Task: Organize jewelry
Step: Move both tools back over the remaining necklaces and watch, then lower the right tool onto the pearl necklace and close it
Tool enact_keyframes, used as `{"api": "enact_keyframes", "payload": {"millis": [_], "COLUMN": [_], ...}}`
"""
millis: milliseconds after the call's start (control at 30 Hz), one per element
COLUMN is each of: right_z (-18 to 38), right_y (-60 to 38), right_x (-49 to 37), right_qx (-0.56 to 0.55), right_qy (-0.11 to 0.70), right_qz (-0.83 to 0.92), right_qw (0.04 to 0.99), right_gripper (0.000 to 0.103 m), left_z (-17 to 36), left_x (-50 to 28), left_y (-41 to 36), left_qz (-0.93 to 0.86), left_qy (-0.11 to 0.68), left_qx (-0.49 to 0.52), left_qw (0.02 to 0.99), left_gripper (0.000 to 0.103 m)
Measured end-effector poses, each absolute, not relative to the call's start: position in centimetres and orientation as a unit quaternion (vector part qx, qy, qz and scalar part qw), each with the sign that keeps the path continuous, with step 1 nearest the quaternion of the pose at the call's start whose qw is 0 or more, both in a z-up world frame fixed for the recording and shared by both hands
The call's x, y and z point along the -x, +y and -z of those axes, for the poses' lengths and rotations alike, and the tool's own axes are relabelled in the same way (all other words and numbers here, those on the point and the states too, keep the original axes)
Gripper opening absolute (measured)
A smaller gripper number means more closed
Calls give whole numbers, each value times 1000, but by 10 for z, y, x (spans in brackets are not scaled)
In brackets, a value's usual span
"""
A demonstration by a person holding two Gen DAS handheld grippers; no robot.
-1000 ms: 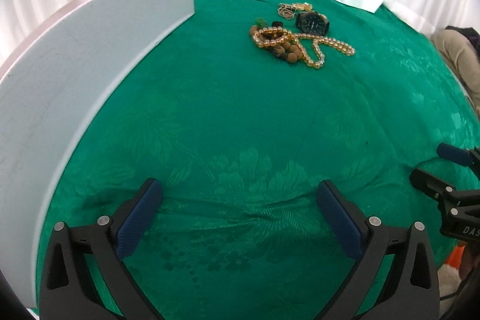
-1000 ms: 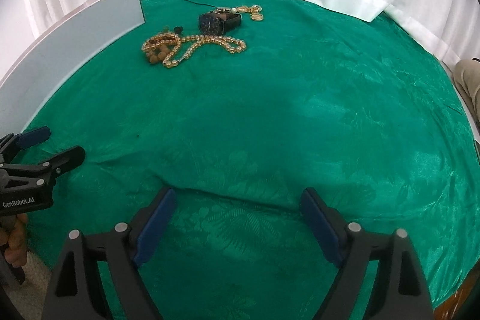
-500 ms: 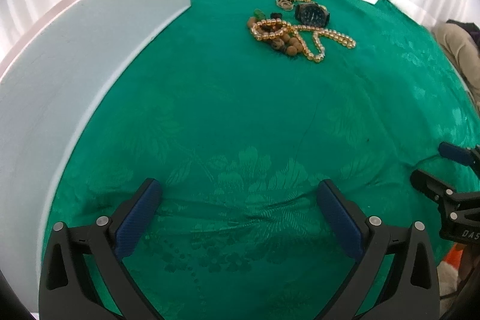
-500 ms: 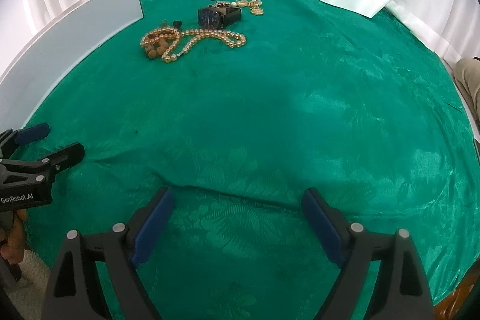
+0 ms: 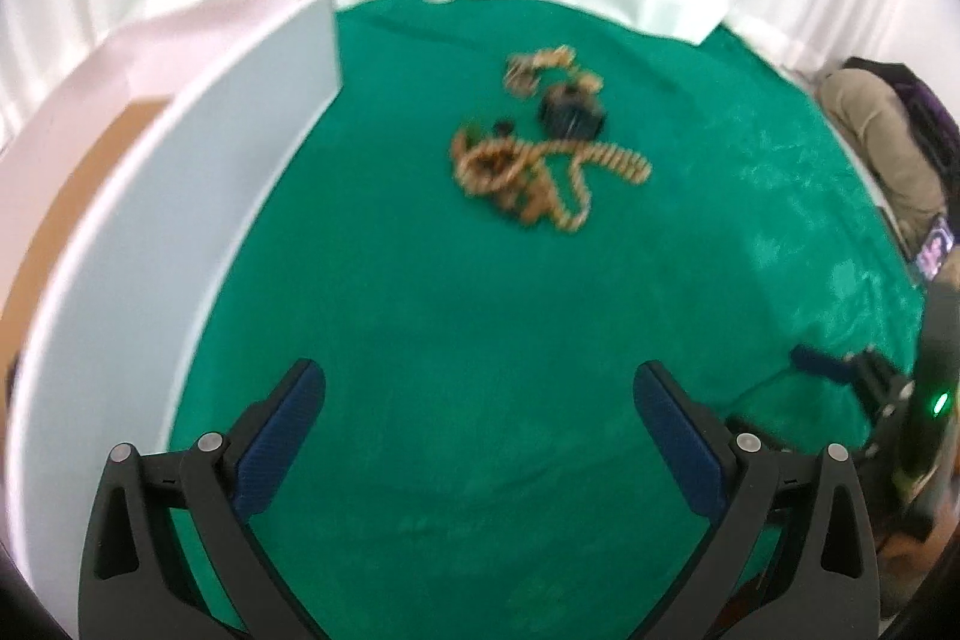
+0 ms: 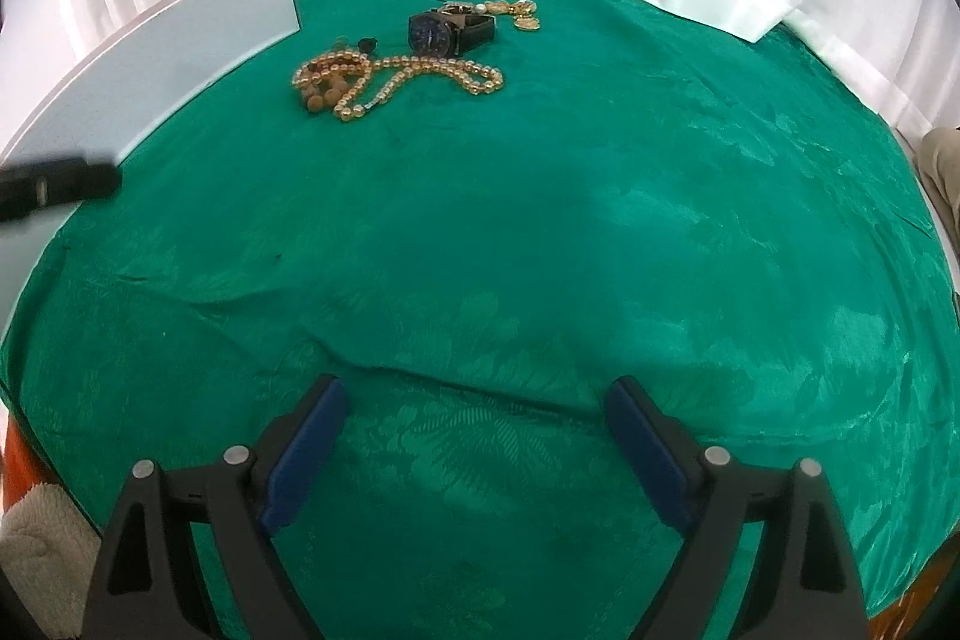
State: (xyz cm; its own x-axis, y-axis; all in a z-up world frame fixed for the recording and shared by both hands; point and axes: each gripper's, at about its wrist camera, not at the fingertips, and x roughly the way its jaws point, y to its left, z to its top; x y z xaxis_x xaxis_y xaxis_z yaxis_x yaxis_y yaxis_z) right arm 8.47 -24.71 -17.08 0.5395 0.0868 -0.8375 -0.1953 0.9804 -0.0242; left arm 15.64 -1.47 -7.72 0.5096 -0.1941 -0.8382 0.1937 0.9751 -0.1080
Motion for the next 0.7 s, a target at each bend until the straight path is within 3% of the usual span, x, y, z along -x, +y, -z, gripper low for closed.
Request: {"api": "enact_keyframes", "payload": {"millis": [367, 700], "right_z": [171, 171], "right_y": [-247, -248], "right_x": [-86, -86], "right_qx": [58, 58], "right_qy": [472, 470], "right_qz": [-81, -82], "right_qw": [876, 877], "right_gripper": [92, 92], "left_z": [73, 79], "left_x": [-226, -220], "left_y": [-75, -77], "left_qz": [140, 131], "left_qy": [486, 495], "left_qx": [-48, -38], "left_qw": [861, 858], "left_gripper": [102, 102]}}
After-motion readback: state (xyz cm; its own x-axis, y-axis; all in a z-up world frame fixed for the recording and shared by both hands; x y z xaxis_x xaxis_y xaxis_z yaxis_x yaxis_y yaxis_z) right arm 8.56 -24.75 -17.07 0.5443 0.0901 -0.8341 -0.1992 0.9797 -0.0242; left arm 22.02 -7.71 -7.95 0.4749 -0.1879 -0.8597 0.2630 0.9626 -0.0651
